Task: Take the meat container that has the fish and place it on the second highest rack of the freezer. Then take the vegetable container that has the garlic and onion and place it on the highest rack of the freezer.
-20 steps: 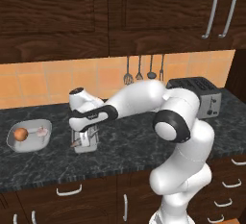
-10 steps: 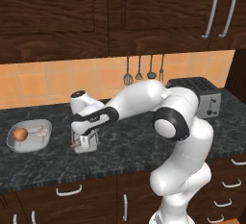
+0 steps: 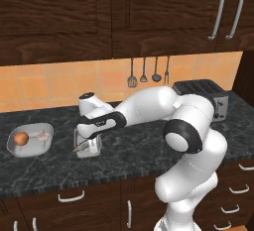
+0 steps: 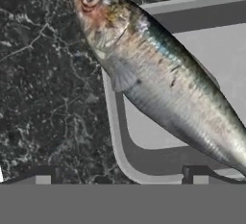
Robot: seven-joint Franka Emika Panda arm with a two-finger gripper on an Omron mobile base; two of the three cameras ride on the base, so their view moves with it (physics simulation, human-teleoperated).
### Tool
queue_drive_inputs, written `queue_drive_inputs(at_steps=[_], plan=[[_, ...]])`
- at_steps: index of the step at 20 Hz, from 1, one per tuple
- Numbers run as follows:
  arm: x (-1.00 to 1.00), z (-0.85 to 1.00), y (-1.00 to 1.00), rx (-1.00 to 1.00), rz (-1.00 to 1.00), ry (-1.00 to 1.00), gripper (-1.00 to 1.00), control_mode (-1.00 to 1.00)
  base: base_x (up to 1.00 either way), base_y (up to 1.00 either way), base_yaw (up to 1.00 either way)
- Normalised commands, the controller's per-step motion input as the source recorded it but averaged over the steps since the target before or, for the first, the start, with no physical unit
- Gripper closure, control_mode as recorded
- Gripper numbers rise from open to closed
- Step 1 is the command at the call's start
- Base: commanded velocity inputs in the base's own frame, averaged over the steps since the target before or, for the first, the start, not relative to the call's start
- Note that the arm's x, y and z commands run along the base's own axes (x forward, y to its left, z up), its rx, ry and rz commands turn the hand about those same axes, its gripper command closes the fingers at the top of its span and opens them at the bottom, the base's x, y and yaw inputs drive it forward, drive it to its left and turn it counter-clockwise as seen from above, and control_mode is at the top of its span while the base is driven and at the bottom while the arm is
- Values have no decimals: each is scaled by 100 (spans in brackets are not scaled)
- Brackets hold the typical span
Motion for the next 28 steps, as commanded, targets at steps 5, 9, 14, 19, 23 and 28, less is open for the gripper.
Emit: queue_drive_inputs(at_steps=[5,9,14,19,23,28], plan=[[-39,-30,-7,0,0,0,-100,-100,0,0,0],[10,-9,4,0,0,0,-100,-100,0,0,0],[10,0,19,0,0,-3,-100,-100,0,0,0],[0,-1,27,0,1,-6,-100,-100,0,0,0],[19,-15,18,0,1,0,-100,-100,0,0,0],[5,-31,0,0,0,0,-100,-100,0,0,0]])
